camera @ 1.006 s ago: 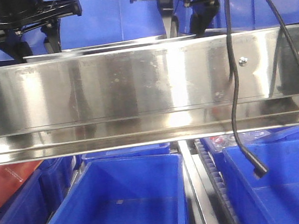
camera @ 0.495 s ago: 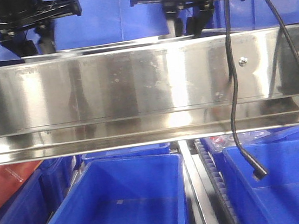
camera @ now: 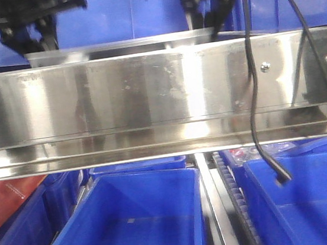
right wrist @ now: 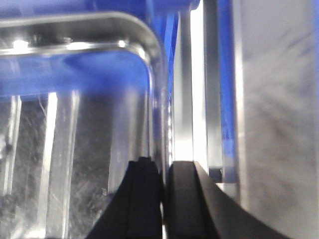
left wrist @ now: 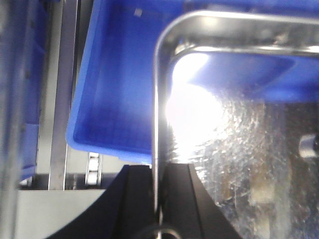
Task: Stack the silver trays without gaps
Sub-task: 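Lift the silver tray with both grippers and pull it off the shelf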
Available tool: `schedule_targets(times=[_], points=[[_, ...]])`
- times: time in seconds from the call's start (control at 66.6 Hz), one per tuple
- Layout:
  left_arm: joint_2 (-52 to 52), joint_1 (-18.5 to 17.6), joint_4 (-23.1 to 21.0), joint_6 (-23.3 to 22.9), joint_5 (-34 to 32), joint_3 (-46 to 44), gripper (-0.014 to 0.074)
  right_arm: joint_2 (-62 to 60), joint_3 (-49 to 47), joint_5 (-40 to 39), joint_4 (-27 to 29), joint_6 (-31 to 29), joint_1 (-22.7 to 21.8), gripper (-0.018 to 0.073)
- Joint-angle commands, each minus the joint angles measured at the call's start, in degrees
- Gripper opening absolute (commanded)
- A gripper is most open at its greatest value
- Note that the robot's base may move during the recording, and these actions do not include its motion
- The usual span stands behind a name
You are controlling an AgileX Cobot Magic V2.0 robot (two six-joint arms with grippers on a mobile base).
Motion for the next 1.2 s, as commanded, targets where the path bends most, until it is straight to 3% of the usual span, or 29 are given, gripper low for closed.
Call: schedule_targets(times=[0.0, 0.21, 0.315, 0.465, 0.811, 0.961, 1.081, 1.186], points=[[-4.26, -0.54, -0.60, -2.04, -0.69, -1.85, -0.0010, -2.93, -2.95, -0.83, -0.59, 0.03, 0.71, -0.0024], [-10.30, -3.43, 4.36, -5.66, 2.46, -2.39, -0.0010, -7.85, -3.39, -0.83, -6.30, 4.00, 4.73, -0.0024], [-12.34, -6.46, 8.39, -8.29, 4.98, -2.39, -0.0010, -9.86, -3.39, -0.83, -10.15, 5.88, 8.01, -0.0024], [-15.52, -11.45, 11.10, -8.56, 6.37, -2.25, -0.0010, -13.98, -1.67, -0.83, -14.86, 8.77, 12.51, -0.0024], [-25.89, -22.39, 19.83, -20.96, 5.66, 7.24, -0.0010, -27.36, 13.68, -0.83, -20.74, 15.81, 21.52, -0.0024], [-31.19, -28.97, 25.21, -27.80, 4.39, 11.92, -0.0010, -32.43, 20.34, -0.83, -25.37, 20.22, 26.41, -0.0024], [-34.12, -34.17, 30.92, -32.33, 4.77, 14.77, -0.0010, -35.05, 22.88, -0.83, -27.91, 22.57, 30.85, -0.0024], [-35.20, -36.79, 32.03, -33.61, 4.77, 15.70, -0.0010, -36.01, 22.88, -0.90, -28.14, 22.69, 32.07, -0.0024]])
